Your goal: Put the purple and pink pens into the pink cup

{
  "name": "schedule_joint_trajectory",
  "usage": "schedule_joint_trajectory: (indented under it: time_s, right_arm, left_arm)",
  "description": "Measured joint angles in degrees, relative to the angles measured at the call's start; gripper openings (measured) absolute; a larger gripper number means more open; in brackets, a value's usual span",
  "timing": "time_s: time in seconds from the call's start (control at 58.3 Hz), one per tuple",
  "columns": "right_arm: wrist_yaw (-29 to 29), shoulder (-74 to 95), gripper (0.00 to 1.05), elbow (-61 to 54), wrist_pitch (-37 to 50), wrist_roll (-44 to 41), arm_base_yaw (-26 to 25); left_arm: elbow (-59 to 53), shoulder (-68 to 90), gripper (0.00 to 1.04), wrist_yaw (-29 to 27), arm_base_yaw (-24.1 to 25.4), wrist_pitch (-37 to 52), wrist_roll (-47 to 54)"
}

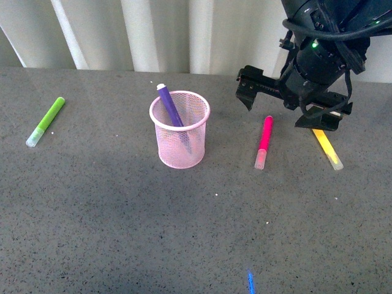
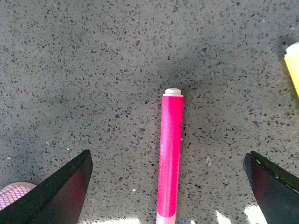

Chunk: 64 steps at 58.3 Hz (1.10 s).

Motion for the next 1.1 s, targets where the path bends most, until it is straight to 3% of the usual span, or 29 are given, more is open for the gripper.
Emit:
schedule_joint_trajectory:
  time_s: [0.6, 1.097]
  right_arm:
    - [-0.85, 4.63, 0.97, 0.46, 2.16, 2.84, -1.16]
    - [-2.56, 5.05, 0.22, -0.2, 4.15, 3.08, -4.7]
  left_arm:
    - [0.0, 0.0, 0.98, 0.0, 0.0, 0.0, 0.0]
    - [0.0, 0.0, 0.98, 0.0, 0.0, 0.0, 0.0]
